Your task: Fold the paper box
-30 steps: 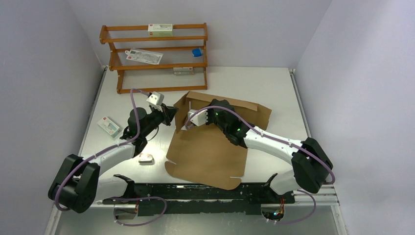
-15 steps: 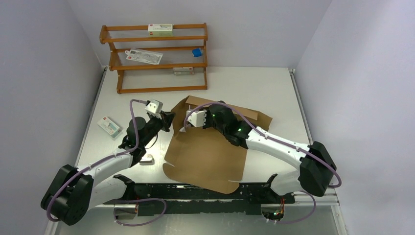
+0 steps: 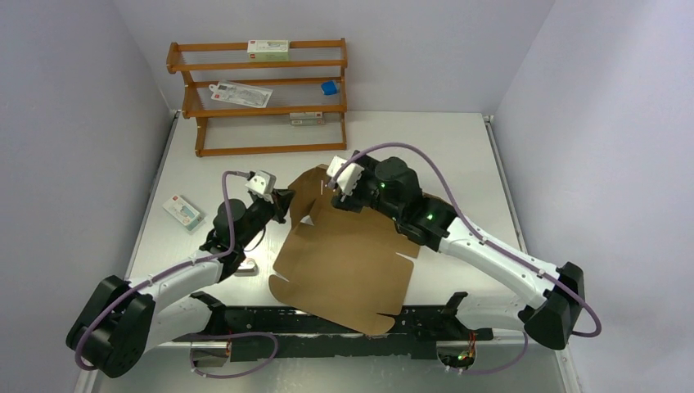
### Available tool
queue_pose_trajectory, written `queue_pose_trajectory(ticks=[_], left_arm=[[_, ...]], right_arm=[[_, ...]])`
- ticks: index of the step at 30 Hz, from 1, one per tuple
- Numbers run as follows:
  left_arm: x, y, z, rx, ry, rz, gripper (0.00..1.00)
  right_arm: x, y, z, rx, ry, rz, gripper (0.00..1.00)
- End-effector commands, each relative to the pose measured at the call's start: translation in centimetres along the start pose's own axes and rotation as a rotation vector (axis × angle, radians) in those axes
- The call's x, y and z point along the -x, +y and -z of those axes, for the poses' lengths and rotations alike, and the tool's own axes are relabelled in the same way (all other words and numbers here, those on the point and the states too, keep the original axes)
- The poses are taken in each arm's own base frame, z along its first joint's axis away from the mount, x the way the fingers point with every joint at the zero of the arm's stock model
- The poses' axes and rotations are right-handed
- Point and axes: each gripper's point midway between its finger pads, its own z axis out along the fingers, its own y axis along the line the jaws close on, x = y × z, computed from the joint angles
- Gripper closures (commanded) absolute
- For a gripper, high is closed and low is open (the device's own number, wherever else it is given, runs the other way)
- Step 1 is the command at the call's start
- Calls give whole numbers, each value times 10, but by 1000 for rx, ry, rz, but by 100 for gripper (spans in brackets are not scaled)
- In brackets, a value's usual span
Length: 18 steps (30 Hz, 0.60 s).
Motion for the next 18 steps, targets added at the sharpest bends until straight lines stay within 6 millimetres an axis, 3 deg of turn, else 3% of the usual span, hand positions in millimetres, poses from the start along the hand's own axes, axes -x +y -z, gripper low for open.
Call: queue_pose_trajectory(ticks=[1, 5, 9, 12, 18], left_arm=[[6, -4, 2, -10, -34, -31, 92], [9, -4, 4, -6, -45, -39, 92], [11, -3, 5, 6, -51, -44, 92], [13, -1, 7, 20, -62, -47, 92], [17, -1, 4, 20, -76, -40, 93]], right_arm=[[19, -17, 9, -69, -50, -230, 20], [9, -52, 7, -214, 5, -367, 18], [-18, -67, -3, -283, 112, -483, 19], [-41, -62, -13, -285, 181, -538, 20], [-56, -36, -24, -204, 204, -570, 22]])
